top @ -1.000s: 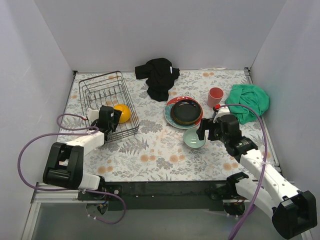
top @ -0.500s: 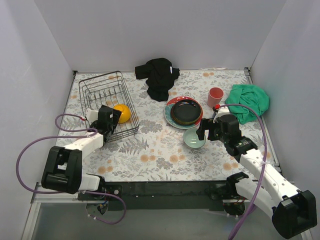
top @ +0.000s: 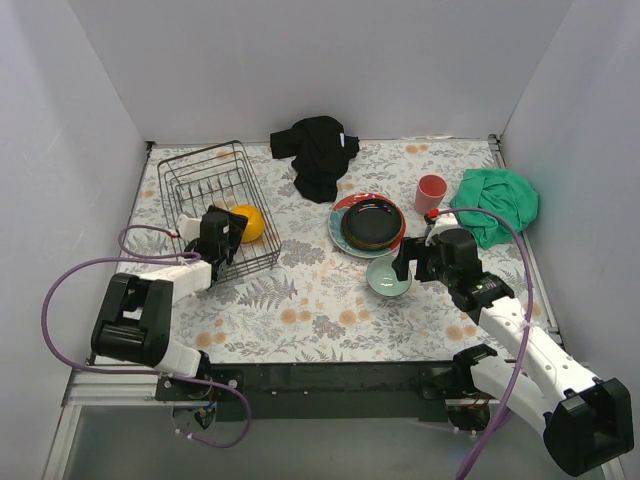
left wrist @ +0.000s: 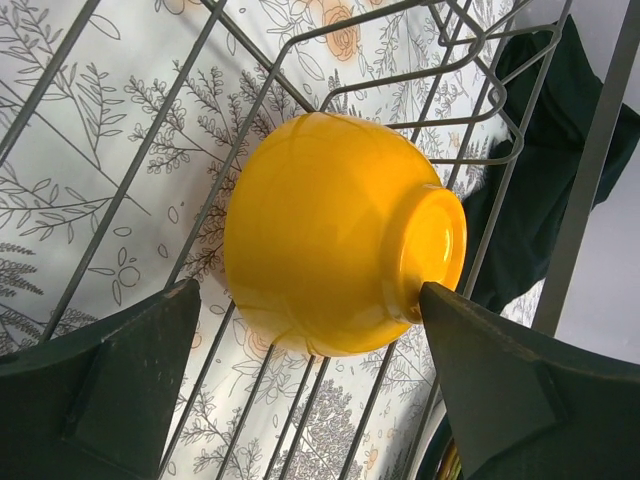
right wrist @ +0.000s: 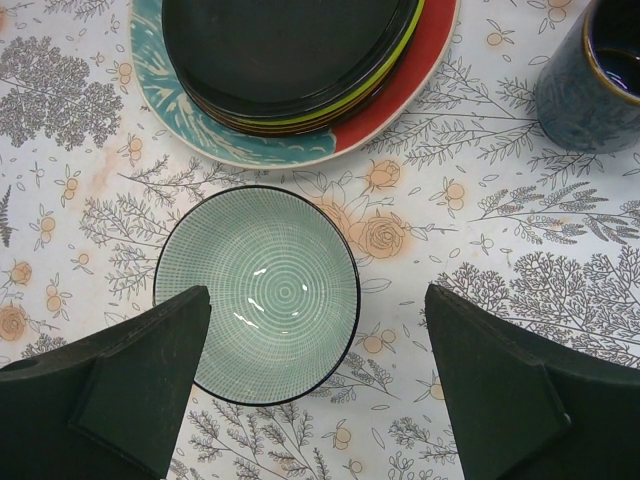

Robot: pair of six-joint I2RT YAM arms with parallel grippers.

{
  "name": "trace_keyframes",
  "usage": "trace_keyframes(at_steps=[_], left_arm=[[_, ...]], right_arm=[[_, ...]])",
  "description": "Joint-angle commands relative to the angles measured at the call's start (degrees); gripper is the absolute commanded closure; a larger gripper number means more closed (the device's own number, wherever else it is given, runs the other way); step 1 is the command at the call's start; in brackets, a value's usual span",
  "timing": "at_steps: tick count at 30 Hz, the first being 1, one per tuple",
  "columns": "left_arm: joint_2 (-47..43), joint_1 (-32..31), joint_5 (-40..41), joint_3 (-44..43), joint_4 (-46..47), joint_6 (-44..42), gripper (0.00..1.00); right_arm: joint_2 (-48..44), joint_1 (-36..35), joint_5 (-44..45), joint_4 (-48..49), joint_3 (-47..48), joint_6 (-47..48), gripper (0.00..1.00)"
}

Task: Unload the mixed dishes from the dish rack
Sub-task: Pick up the bowl from the dish rack.

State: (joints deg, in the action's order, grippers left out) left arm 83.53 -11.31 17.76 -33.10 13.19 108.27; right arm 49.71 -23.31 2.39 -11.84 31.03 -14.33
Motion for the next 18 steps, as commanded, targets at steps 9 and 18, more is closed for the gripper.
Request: trace_keyframes(at_steps=[9,18], left_arm=[[2.87,0.41,1.14,2.16,5.52,-0.6,0.02],[2.43,0.32,2.37,6.21,13.88,0.36,0.08]], right_arm=[[0.65,0.11,-0.81,2.61,-0.26,0.97,0.04],[1.0,0.11,-0.9,2.69,-0.35,1.06,0.04]])
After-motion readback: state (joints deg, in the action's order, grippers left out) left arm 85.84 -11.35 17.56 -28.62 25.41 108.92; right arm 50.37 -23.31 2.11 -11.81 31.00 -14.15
